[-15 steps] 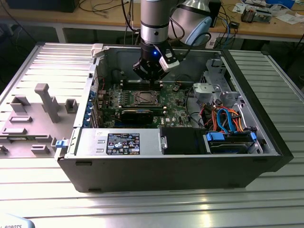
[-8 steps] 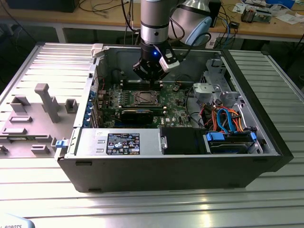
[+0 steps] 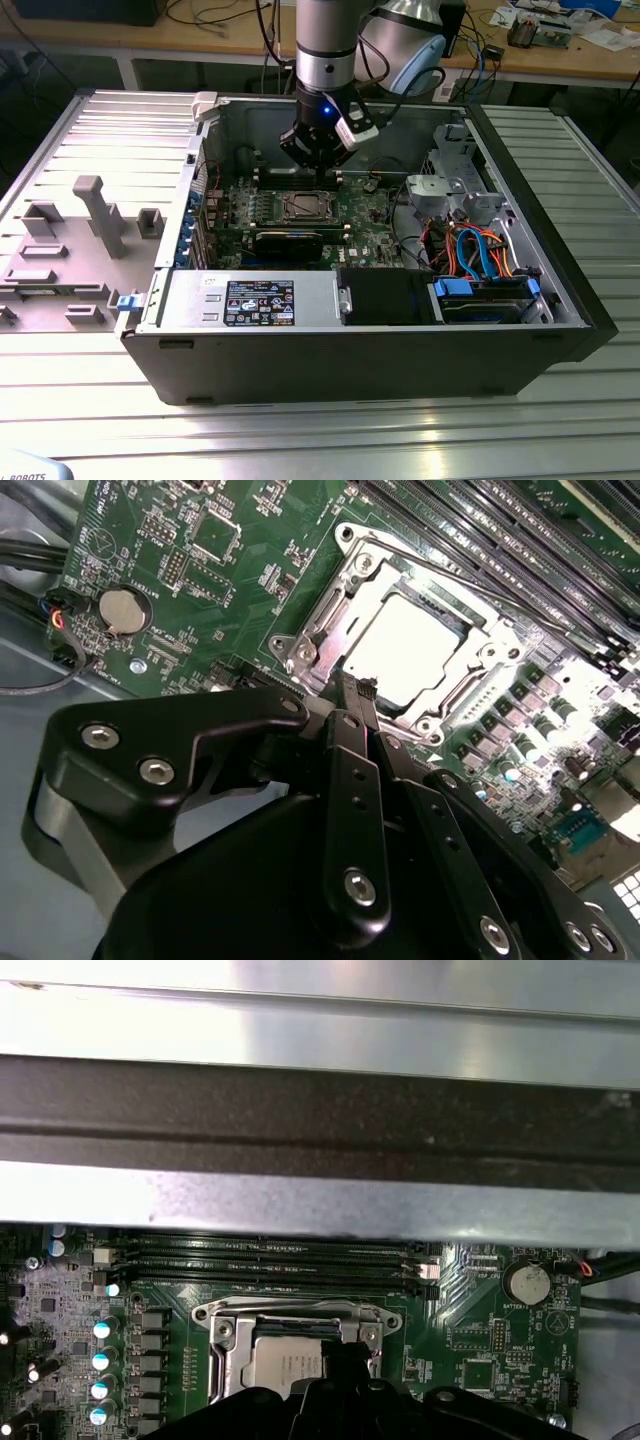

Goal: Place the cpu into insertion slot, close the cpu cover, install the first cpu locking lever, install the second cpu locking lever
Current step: 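Install the second cpu locking lever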

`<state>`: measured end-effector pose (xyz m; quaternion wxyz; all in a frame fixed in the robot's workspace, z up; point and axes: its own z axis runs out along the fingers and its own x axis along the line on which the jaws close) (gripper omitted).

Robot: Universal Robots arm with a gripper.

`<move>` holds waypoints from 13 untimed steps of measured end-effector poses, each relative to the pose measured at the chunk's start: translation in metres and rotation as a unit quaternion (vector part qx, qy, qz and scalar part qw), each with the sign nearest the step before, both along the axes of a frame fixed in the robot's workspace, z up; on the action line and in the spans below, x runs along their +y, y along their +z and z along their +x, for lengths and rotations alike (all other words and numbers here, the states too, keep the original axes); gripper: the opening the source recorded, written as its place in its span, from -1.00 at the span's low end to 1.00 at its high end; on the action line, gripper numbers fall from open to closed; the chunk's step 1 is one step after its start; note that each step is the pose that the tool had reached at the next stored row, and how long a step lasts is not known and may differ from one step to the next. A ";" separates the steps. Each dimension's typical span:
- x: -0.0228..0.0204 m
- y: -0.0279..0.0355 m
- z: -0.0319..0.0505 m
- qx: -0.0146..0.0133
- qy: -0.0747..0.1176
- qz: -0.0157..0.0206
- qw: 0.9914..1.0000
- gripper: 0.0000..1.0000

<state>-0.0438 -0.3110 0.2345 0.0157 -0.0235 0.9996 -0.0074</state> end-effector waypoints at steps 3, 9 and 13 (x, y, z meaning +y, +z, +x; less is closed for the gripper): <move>-0.0011 0.0000 0.0000 0.000 0.000 0.000 1.000 -0.79; -0.0035 -0.0001 -0.0001 0.000 0.000 -0.001 1.000 -0.79; -0.0037 0.0005 -0.0001 0.000 0.000 -0.001 1.000 -0.79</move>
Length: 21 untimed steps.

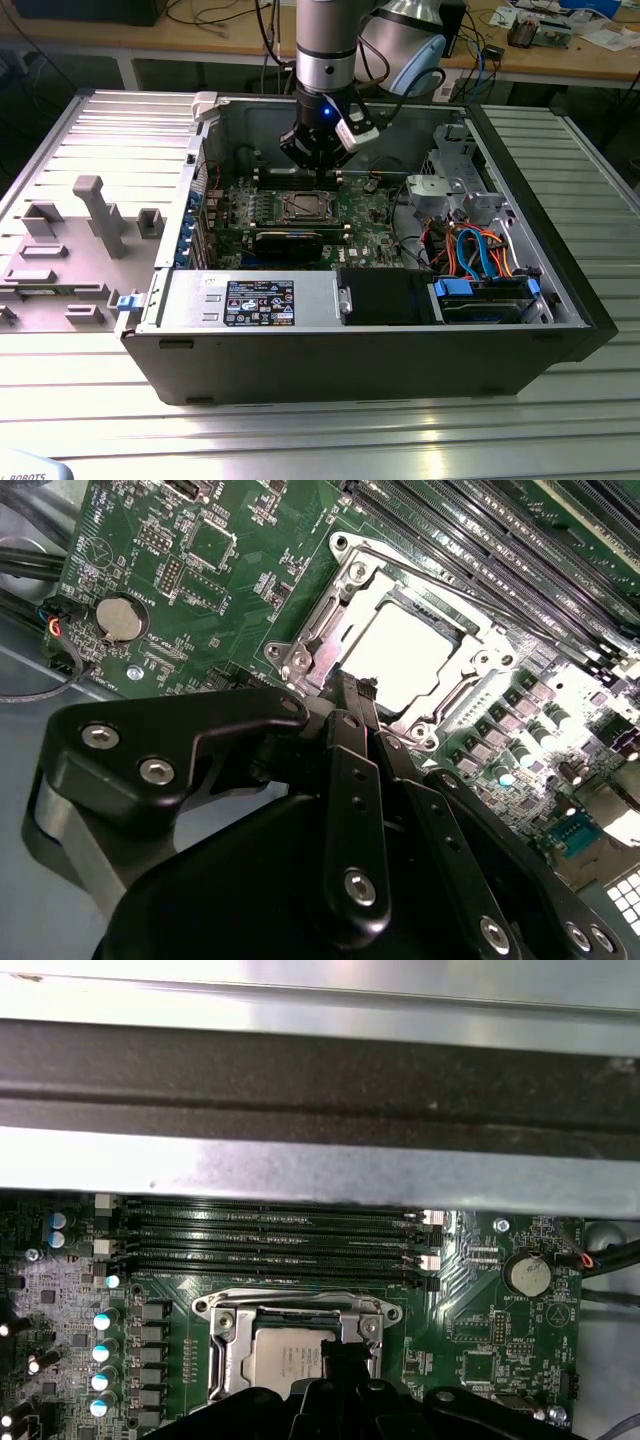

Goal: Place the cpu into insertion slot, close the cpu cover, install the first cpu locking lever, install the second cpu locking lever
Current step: 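Install the second cpu locking lever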

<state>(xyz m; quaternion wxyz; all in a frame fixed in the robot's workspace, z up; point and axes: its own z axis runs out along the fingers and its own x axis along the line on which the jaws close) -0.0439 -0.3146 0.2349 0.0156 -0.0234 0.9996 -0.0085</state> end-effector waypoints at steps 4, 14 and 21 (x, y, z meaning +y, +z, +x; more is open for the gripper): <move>0.0000 0.0032 0.0000 0.000 0.000 0.000 1.000 -0.79; -0.0052 0.0057 0.0000 0.000 0.000 0.000 1.000 -0.79; -0.0128 0.0056 0.0000 0.000 0.000 0.000 1.000 -0.79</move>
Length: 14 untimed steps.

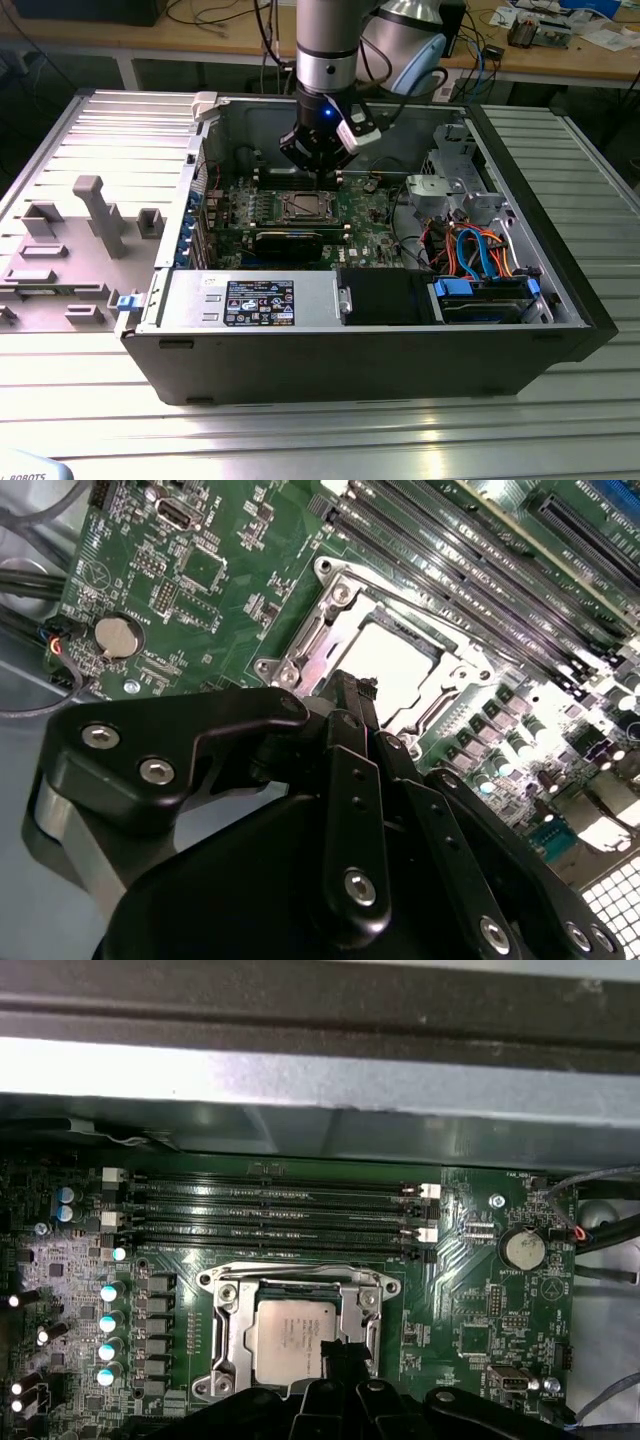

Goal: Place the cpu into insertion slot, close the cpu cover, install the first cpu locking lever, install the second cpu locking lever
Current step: 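Install the second cpu locking lever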

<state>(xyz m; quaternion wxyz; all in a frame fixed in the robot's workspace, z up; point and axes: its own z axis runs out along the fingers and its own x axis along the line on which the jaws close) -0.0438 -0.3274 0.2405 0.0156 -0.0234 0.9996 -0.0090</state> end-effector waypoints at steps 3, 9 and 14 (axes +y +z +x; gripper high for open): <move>-0.0010 0.0000 0.0000 0.000 0.000 0.000 1.000 -0.79; -0.0020 0.0001 0.0000 0.000 0.000 0.000 1.000 -0.79; -0.0039 0.0000 0.0000 0.000 0.000 0.000 1.000 -0.79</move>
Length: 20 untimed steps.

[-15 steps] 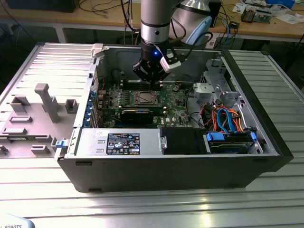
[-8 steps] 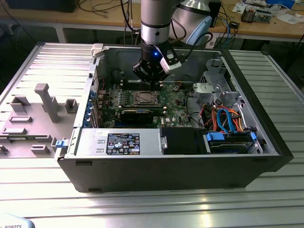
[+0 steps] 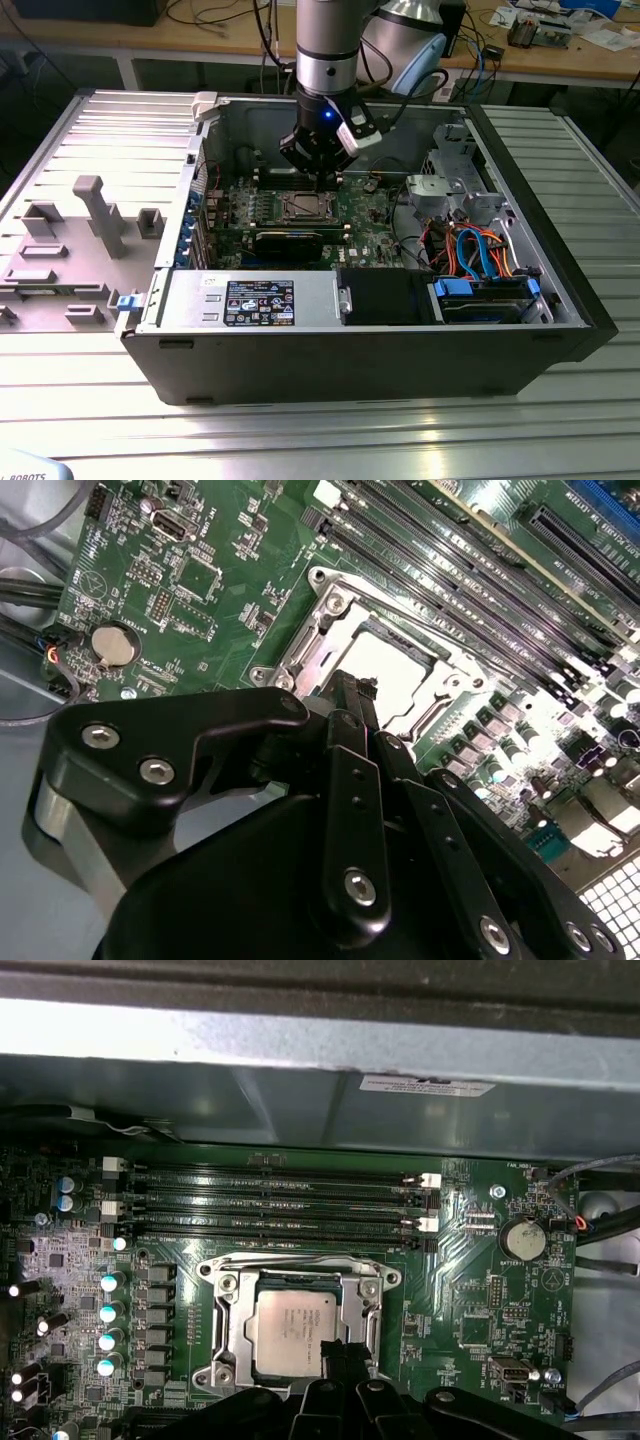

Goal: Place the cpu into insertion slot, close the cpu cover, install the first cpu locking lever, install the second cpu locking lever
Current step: 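Install the second cpu locking lever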

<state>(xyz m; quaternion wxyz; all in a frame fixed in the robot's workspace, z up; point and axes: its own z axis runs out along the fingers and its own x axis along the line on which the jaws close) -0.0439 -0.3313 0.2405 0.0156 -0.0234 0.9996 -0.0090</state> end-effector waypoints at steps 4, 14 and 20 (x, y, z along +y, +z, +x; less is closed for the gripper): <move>-0.0002 0.0000 0.0000 0.000 0.000 0.000 1.000 -0.79; -0.0049 0.0000 0.0000 0.000 0.000 0.000 1.000 -0.79; -0.0064 0.0000 0.0000 0.000 0.000 0.000 1.000 -0.79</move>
